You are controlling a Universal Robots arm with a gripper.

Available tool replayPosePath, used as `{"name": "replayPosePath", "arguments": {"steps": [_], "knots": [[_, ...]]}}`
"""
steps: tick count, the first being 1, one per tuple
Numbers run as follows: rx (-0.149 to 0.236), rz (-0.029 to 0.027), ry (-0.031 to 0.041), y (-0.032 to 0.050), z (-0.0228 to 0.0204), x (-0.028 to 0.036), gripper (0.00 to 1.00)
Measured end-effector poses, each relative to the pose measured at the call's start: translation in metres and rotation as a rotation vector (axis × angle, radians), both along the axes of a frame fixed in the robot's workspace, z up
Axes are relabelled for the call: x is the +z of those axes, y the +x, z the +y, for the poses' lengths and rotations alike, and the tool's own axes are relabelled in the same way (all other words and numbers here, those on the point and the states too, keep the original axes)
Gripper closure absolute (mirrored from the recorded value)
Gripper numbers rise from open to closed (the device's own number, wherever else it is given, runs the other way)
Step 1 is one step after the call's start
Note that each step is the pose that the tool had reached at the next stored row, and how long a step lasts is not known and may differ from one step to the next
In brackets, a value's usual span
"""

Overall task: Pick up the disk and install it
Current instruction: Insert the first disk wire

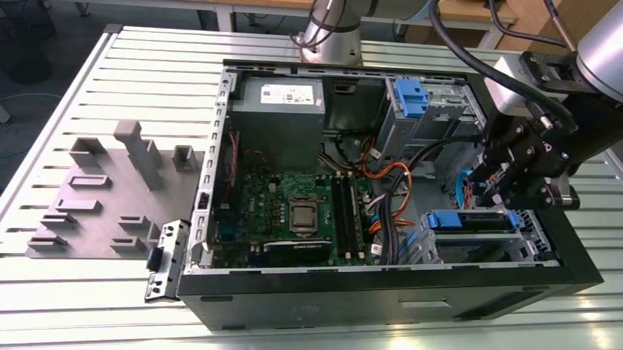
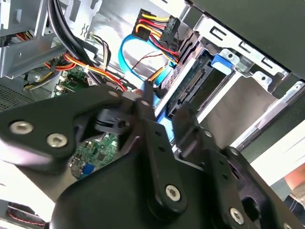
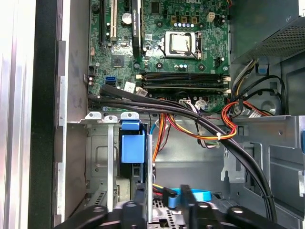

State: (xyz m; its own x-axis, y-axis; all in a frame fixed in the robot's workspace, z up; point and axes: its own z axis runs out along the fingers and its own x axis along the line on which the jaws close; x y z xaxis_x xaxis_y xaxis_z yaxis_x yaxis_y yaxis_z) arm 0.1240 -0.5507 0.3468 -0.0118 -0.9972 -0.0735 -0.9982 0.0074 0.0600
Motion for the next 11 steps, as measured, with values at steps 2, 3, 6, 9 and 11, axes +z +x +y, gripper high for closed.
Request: {"name": "replayPosePath", "arguments": {"steps": [2, 3, 6, 9, 11], "knots": [[0.0, 0.0, 0.0, 0.0, 0.0, -0.0001, 0.65], [0.0, 0.0, 0.0, 0.0, 0.0, -0.0001, 0.71], [0.0, 0.0, 0.0, 0.0, 0.0, -0.0002, 0.77], [0.0, 0.0, 0.0, 0.0, 0.0, -0.0002, 0.84], [0.0, 0.0, 0.0, 0.0, 0.0, -0.0003, 0.84]]}}
